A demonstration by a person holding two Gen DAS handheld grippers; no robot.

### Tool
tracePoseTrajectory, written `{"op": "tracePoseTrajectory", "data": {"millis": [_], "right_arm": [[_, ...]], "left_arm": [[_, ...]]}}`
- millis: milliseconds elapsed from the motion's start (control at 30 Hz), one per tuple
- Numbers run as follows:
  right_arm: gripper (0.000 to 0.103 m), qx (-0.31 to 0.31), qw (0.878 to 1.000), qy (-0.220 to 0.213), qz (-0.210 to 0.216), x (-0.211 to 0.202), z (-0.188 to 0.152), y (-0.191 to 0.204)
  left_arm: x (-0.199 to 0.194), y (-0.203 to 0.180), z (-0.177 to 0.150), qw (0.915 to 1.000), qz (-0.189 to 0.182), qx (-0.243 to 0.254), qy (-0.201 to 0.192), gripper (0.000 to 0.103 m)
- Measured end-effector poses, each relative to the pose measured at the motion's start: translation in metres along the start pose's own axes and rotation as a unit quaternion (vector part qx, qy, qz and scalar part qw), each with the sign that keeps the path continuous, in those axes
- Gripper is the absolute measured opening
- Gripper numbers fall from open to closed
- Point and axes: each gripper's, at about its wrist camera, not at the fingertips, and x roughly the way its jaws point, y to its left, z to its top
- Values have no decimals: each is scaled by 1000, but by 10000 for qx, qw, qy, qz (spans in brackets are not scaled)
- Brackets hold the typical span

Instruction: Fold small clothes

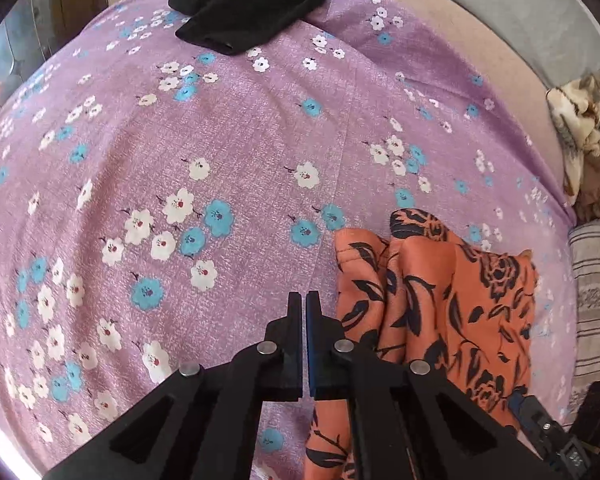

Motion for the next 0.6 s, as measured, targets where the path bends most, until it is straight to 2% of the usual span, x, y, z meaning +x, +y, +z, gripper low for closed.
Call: {"op": "tracePoseTrajectory", "data": {"millis": [67,100,167,200,233,300,367,400,433,467,600], "right_arm": [[40,-4,10000,7,-7,1,0,0],[41,-2,10000,10,5,2,1,1],[46,1,10000,2,56,2,1,1],[47,-18,10000,-1,59,2,0,2],[48,-32,10000,-9,57,2,0,3],[48,-29,10000,-45,68,0,-1,4],[47,-65,9999,-118,81,-2,0,5],[48,-113,9997,-173,88,-4,0,7],[49,-175,9995,-250,70,-6,0,9],[49,-239,9992,-333,19,-9,1,11],[48,-140,9994,-311,-78,-9,3,6]], "left_arm": [[-11,-4,-1,9995,-331,-14,-18,2],[-15,-9,-1,9985,-556,12,-2,6],[-24,-21,-2,9964,-840,139,-4,25],[-26,-30,-2,9963,-831,218,0,51],[-27,-38,-2,9964,-796,278,4,68],[-25,-53,-4,9958,-800,438,14,69],[-17,-66,-7,9958,-632,655,116,68],[-10,-71,-10,9958,-456,766,191,54],[-2,-76,-11,9953,-302,868,291,22],[7,-79,-12,9947,-170,940,377,11],[8,-83,-17,9946,-194,998,206,9]]}}
